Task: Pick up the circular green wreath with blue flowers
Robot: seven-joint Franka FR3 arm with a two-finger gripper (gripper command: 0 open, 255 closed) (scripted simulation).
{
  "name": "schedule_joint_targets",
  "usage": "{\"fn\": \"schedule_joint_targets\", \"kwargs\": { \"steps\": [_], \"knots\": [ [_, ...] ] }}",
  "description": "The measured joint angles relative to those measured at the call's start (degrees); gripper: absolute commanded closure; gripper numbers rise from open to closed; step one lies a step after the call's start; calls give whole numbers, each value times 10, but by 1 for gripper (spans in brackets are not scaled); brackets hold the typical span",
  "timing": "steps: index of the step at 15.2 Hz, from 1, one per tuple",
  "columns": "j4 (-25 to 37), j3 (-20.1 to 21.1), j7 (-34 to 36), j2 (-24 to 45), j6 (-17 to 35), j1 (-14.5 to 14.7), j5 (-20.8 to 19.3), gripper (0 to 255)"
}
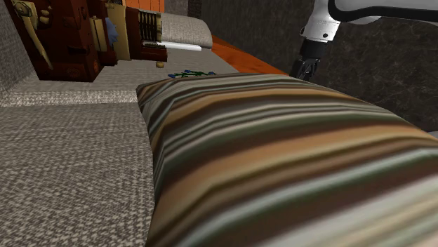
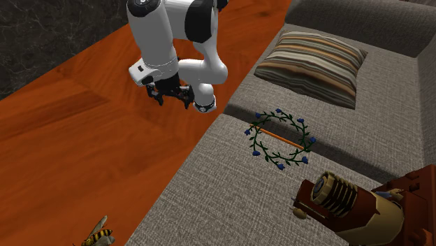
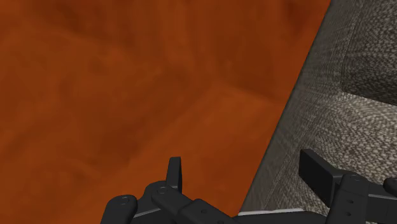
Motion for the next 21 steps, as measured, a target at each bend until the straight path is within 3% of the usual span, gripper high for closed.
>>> {"fn": "schedule_joint_targets", "kwargs": {
  "steps": [10, 21],
  "knots": [
    [73, 72, 91, 76, 8, 33, 74, 0],
    [233, 167, 221, 222, 19, 64, 135, 0]
  ]
}}
